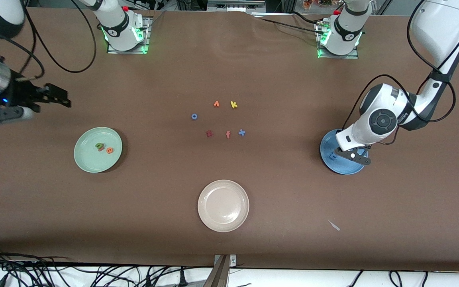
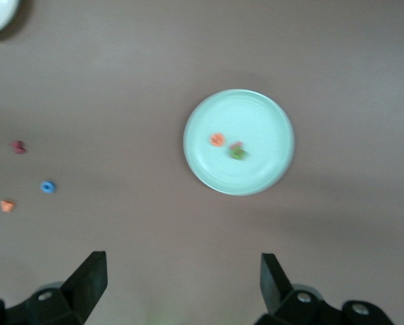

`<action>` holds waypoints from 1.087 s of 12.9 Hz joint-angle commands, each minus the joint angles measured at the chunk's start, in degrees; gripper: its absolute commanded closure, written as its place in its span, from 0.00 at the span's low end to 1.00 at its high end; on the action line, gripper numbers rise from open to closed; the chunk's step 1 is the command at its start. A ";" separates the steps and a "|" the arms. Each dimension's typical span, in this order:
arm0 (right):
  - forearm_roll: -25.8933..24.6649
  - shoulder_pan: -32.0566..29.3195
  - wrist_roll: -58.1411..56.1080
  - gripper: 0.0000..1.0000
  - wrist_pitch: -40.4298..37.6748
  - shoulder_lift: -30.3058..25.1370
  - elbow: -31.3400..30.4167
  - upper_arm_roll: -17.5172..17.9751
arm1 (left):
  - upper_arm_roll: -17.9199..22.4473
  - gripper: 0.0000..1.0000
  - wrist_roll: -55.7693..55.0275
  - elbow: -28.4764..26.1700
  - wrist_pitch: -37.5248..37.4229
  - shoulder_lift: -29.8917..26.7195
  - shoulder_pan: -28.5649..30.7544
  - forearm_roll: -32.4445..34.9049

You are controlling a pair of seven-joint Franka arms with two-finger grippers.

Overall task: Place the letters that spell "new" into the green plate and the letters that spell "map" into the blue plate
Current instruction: 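Retract the right gripper while the left gripper drops the a on the blue plate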

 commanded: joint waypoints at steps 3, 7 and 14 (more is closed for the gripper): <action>-3.10 -0.74 5.44 0.00 -9.26 -2.16 2.94 1.89 | -2.24 0.00 0.46 4.45 1.04 0.41 0.99 1.31; -3.09 -0.74 12.99 0.00 -9.03 -0.32 6.54 3.48 | -9.17 0.00 0.21 16.73 -12.53 0.15 -0.06 0.87; -5.82 -0.74 13.72 0.00 -5.77 -0.13 6.91 3.48 | -10.53 0.00 0.65 33.12 -31.31 -4.84 -1.29 -13.79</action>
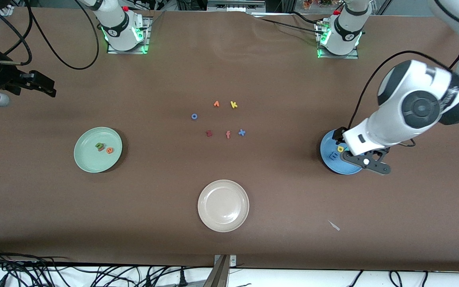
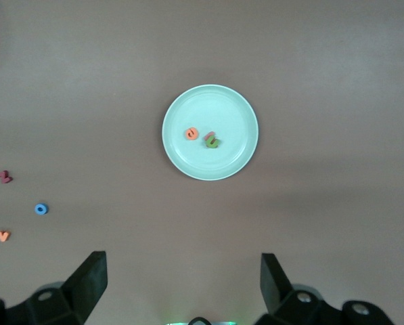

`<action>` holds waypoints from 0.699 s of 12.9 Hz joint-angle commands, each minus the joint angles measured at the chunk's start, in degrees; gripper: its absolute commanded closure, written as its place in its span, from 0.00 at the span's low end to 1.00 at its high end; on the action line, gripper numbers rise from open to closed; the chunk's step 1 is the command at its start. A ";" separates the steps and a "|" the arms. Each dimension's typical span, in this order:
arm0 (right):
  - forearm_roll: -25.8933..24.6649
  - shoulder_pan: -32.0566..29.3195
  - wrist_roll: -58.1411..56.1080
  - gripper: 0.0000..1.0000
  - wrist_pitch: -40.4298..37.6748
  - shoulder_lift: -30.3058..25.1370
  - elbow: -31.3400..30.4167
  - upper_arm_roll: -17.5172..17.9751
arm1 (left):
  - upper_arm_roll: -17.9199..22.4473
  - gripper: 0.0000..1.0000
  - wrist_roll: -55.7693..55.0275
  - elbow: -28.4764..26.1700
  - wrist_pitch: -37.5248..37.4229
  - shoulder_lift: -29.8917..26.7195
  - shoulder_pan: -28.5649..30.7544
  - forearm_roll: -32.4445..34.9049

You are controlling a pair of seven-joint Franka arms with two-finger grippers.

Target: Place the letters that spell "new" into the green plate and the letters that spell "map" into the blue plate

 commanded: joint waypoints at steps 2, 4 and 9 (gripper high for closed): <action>-0.95 -1.69 0.24 0.00 -0.02 0.27 1.19 0.67 | 12.57 0.00 0.70 0.92 -1.52 -9.02 -8.78 -7.80; -0.86 -2.22 -0.03 0.00 -0.10 0.36 1.19 0.67 | 24.70 0.00 0.61 0.66 -1.52 -13.16 -17.48 -11.41; -0.59 -5.12 -0.12 0.00 -0.11 0.36 1.19 2.94 | 38.60 0.00 -0.01 -2.40 -0.47 -19.05 -25.24 -18.23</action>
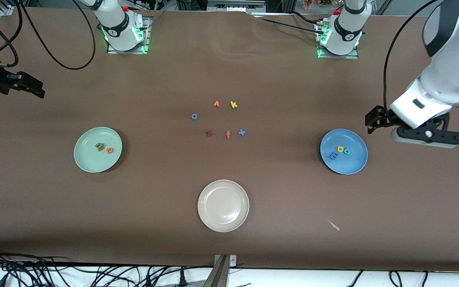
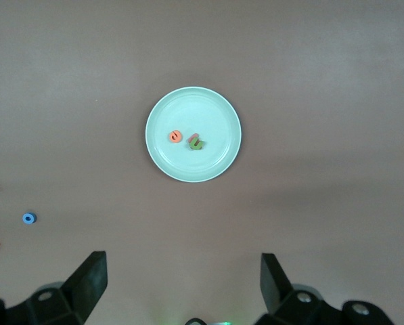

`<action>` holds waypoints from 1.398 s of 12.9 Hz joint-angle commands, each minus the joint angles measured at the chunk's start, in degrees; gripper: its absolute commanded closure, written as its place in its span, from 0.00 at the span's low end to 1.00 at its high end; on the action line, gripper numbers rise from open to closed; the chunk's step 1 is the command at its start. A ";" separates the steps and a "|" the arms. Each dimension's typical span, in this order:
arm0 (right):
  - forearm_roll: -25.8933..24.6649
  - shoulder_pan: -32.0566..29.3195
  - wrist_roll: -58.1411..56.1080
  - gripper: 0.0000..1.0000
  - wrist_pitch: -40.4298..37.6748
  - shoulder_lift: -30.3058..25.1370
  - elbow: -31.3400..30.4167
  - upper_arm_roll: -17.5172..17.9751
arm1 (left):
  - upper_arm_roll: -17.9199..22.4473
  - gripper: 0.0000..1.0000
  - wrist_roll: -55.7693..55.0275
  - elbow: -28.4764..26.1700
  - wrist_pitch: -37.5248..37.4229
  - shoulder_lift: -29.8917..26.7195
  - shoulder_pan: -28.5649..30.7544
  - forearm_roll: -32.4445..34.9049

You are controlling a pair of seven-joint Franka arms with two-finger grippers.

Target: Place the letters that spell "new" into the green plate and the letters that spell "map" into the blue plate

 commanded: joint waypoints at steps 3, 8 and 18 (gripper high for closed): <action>-0.64 -2.46 -0.08 0.00 -0.44 0.52 1.03 2.95 | 9.32 0.00 0.70 -11.94 0.59 -8.65 -3.00 -8.98; -0.29 -4.57 0.18 0.00 -0.26 0.70 1.03 3.12 | 9.32 0.00 0.80 -12.57 1.55 -8.93 -0.71 -9.33; -0.29 -3.69 0.18 0.00 -0.35 1.31 1.03 3.03 | 7.12 0.00 0.80 -13.54 0.15 -9.90 -3.86 -4.41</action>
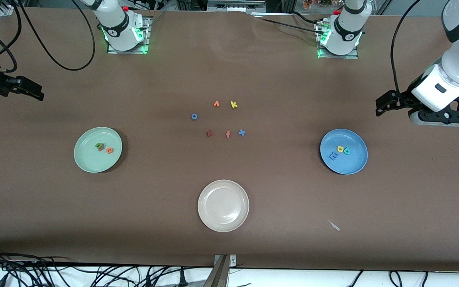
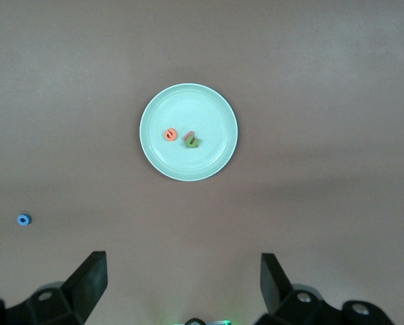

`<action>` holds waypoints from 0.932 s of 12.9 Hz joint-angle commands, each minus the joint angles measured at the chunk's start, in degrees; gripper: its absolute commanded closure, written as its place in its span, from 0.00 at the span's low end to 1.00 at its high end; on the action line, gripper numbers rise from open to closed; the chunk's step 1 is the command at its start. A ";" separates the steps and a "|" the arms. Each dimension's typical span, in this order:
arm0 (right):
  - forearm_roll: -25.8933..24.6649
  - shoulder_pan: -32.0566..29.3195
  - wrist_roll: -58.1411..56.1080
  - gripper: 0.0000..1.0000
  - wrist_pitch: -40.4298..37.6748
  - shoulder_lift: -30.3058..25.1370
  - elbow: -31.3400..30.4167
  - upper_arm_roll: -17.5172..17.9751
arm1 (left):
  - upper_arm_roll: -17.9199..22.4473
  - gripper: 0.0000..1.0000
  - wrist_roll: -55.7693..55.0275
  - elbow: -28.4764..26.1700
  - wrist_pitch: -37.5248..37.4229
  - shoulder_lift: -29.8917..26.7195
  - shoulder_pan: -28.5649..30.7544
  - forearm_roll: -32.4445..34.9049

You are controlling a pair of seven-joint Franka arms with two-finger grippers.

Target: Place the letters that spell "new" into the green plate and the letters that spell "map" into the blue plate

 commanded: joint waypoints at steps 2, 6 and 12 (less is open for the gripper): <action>-0.29 -0.02 0.10 0.00 -0.36 0.24 1.03 0.20 | 0.29 0.00 0.86 0.01 -2.06 -0.99 -0.90 1.89; -0.20 -0.02 -0.78 0.00 -0.36 0.24 1.03 0.20 | 0.55 0.00 1.13 0.01 -2.33 -0.99 -0.72 1.89; -0.11 -0.02 -0.78 0.00 -0.27 0.24 1.03 0.20 | 0.55 0.00 1.31 0.01 -2.33 -0.99 -0.46 1.81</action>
